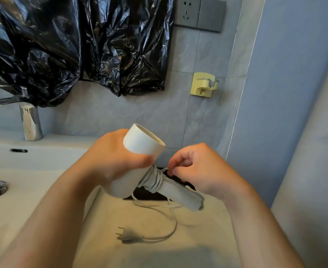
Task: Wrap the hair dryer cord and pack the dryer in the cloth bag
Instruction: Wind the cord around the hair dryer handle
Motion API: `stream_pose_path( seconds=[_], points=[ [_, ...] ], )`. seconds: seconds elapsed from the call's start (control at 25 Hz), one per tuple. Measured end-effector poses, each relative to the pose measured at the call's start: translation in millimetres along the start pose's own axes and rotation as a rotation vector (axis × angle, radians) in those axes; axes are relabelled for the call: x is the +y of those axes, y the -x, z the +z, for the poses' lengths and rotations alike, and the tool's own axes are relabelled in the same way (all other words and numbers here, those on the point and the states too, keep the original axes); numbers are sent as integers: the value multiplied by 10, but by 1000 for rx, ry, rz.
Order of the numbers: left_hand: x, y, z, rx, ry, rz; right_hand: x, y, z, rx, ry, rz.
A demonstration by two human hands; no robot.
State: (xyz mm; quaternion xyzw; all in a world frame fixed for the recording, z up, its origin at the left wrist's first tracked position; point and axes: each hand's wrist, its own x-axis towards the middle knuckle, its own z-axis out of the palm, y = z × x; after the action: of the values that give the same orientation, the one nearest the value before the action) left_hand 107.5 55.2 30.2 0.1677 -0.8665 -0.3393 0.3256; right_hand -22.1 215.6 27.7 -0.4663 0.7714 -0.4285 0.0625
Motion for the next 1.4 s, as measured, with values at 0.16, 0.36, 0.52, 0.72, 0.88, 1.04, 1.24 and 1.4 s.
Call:
stream_pose_path(
  seconds=[0.16, 0.36, 0.52, 0.72, 0.88, 1.04, 1.24, 1.4],
  points=[
    [24, -17, 22, 239, -19, -3, -22, 23, -27, 82, 80, 10],
    [109, 4, 106, 479, -6, 82, -115, 1, 42, 152, -126, -37],
    [102, -23, 91, 571, 291, 97, -159, -18, 139, 263, -337, -88],
    [95, -32, 120, 606, 410, 125, -217, 14, 211, 300, -283, -189],
    [92, -44, 143, 613, 421, 88, -165, 10, 194, 281, -290, -180],
    [63, -74, 152, 603, 595, 12, -156, -6, 171, 280, -377, -174],
    [49, -132, 247, 448, 992, -87, -173, -27, 129, 225, -994, 35],
    [14, -157, 294, 399, 985, -175, -160, 8, 50, 44, -1012, -48]
  ],
)
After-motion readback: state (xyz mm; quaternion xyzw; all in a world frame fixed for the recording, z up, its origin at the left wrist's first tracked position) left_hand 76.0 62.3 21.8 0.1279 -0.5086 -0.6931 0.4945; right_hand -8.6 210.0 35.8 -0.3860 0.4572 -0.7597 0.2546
